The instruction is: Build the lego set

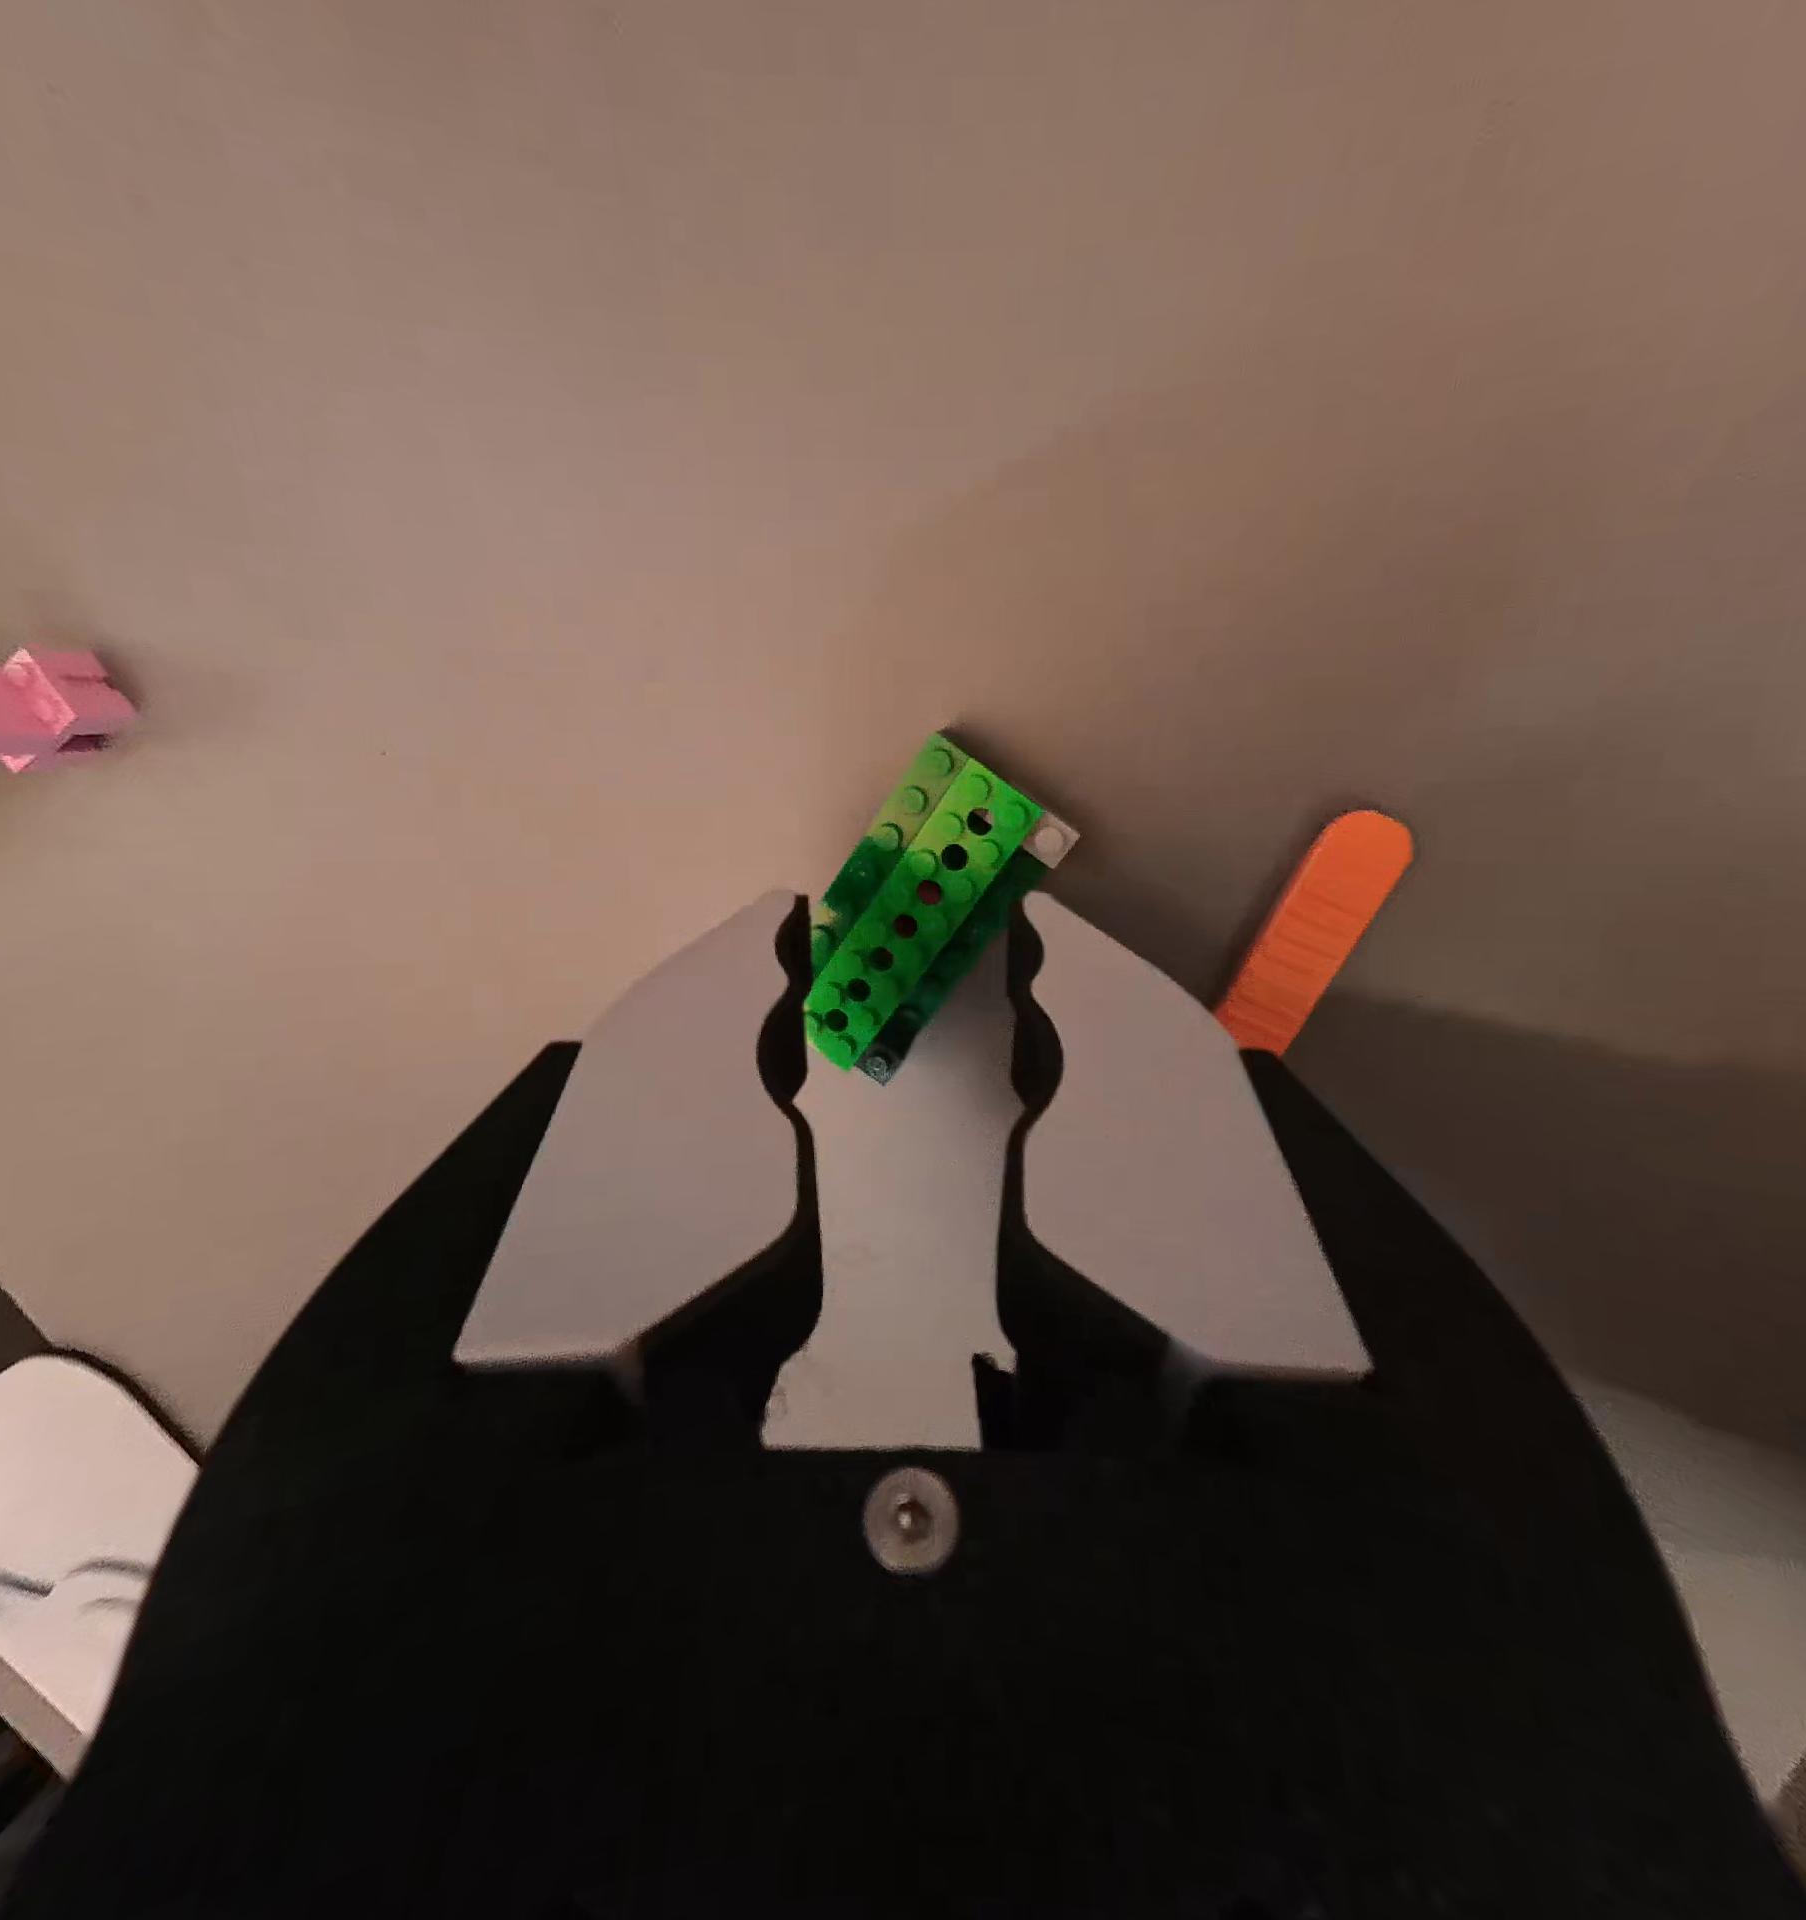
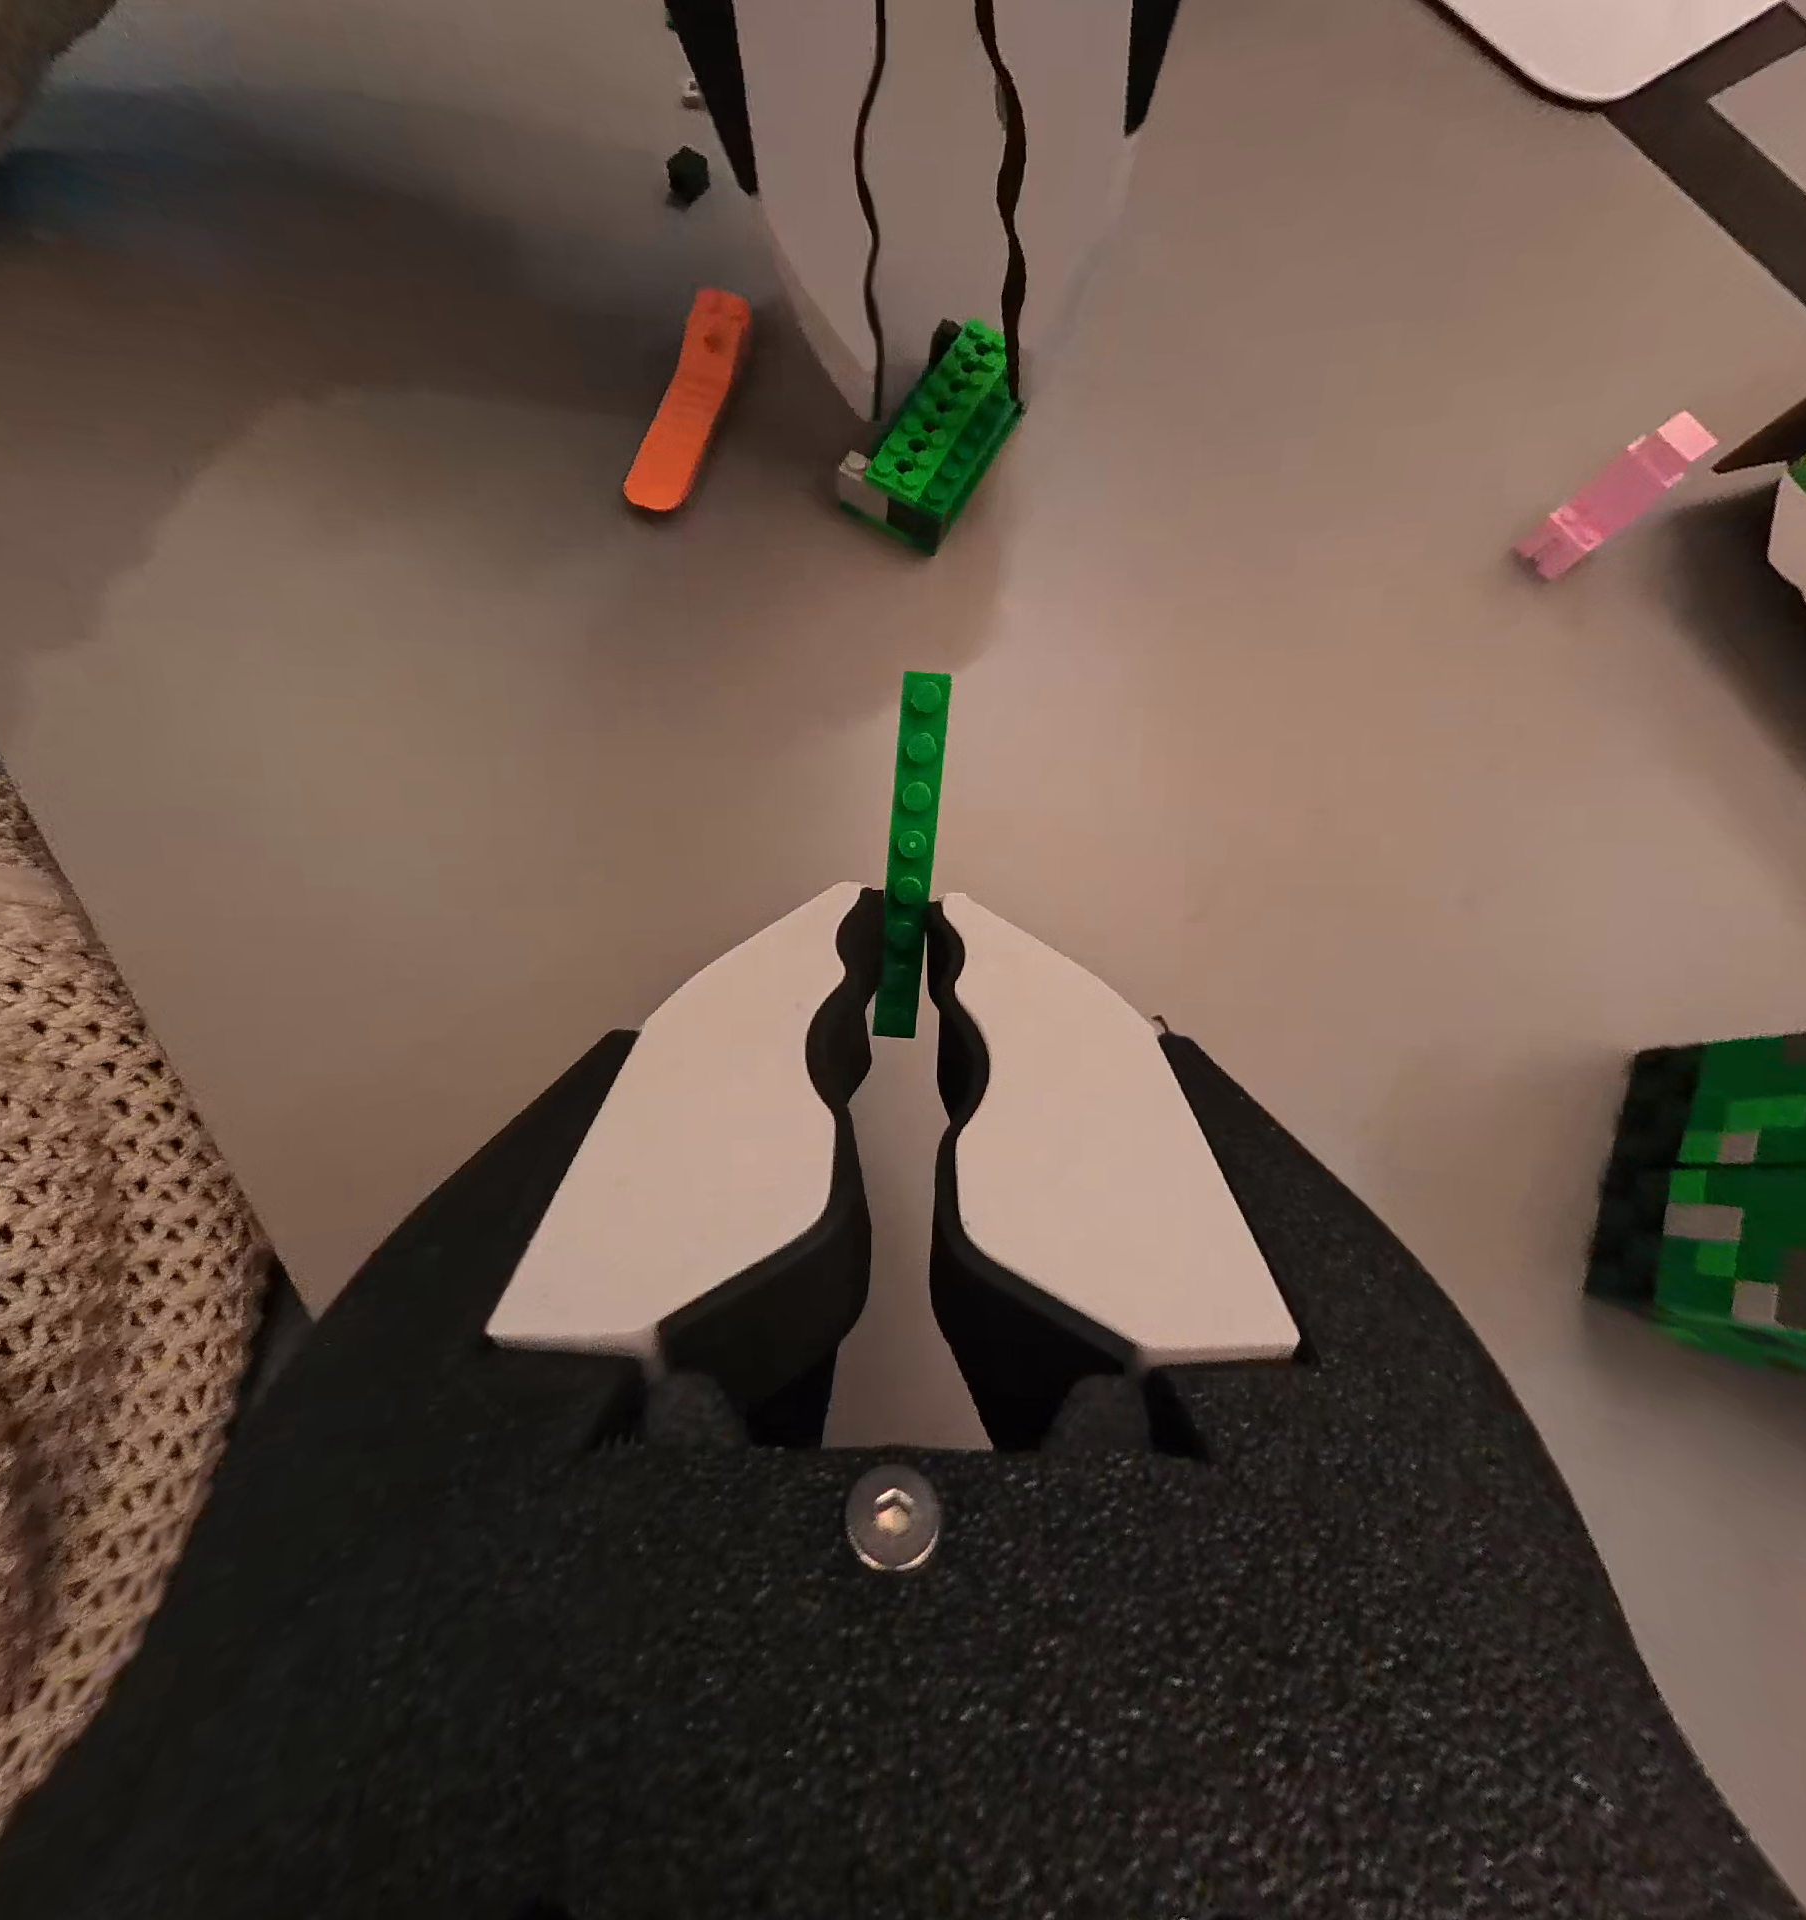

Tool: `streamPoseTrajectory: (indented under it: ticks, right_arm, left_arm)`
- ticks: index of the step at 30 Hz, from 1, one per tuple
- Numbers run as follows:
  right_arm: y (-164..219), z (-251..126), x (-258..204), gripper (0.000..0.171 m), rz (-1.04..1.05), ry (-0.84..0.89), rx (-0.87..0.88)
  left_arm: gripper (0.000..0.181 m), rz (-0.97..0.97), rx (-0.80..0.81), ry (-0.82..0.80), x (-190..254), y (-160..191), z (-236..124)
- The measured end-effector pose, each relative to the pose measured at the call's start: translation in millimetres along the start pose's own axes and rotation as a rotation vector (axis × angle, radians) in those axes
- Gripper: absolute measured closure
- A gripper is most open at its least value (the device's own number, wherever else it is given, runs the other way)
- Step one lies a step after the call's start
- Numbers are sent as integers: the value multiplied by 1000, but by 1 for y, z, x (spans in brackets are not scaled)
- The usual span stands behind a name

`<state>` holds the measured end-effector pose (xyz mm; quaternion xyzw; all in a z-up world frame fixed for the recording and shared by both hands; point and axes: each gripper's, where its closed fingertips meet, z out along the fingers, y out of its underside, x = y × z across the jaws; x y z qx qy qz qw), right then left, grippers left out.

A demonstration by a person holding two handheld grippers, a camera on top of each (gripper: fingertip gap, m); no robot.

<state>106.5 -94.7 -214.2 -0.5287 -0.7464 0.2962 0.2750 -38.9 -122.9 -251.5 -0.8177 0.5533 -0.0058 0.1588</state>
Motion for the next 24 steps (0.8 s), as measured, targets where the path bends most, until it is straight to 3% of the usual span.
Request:
streamPoseTrajectory:
  ticks: [6, 14, 20, 21, 24]
  right_arm:
    - [-10, 10, -4, 164, -45, -79, 16]
    - [-13, 19, -6, 164, -110, -137, 9]
    - [-18, 33, -1, 164, -236, -162, -28]
    - [-19, 37, 0, 164, -267, -176, -38]
    - [-21, 53, 9, 164, -343, -185, -90]
  left_arm:
    - [137, 37, 47, 89, -1, -5, -6]
    - [153, 93, -98, 144, 0, 3, 12]
    - [154, -341, -188, 99, -5, 2, 13]
    - [152, -371, -164, 81, -7, -1, 14]
    - [114, -383, -113, 29, -6, 1, 8]
